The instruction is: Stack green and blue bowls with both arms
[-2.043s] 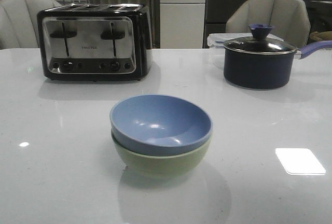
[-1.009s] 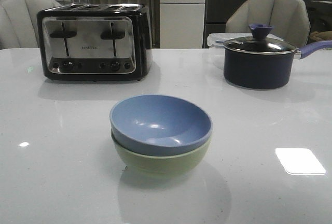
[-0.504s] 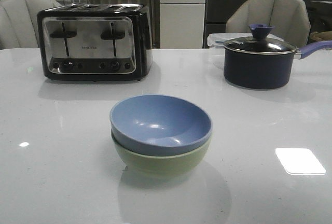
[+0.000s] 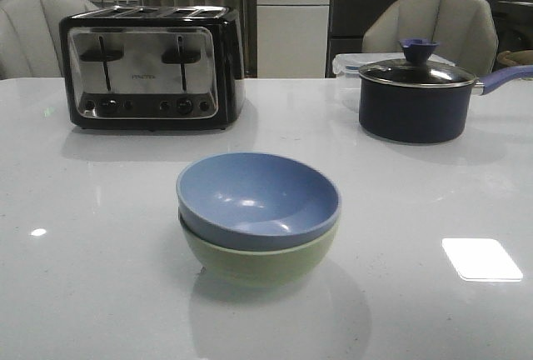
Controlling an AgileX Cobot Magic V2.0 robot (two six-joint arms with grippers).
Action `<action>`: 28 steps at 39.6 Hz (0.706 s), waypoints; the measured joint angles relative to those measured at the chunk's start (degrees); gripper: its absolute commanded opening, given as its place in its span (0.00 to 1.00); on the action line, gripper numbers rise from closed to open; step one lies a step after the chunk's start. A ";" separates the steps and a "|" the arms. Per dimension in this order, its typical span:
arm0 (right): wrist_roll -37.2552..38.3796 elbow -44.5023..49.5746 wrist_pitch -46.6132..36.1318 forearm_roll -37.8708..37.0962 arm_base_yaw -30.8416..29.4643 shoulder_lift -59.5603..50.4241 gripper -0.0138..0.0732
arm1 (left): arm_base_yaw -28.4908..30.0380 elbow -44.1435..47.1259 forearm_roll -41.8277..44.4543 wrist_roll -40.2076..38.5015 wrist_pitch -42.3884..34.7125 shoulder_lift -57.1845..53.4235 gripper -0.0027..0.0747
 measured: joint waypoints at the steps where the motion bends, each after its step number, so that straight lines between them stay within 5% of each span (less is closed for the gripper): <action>1: 0.00 0.00 0.00 0.00 0.00 0.00 0.22 | 0.00 0.00 -0.10 0.00 0.00 0.00 0.16; 28: 0.00 0.00 0.00 0.00 0.00 0.00 0.22 | 0.00 0.00 -0.43 0.00 -2.67 0.00 0.16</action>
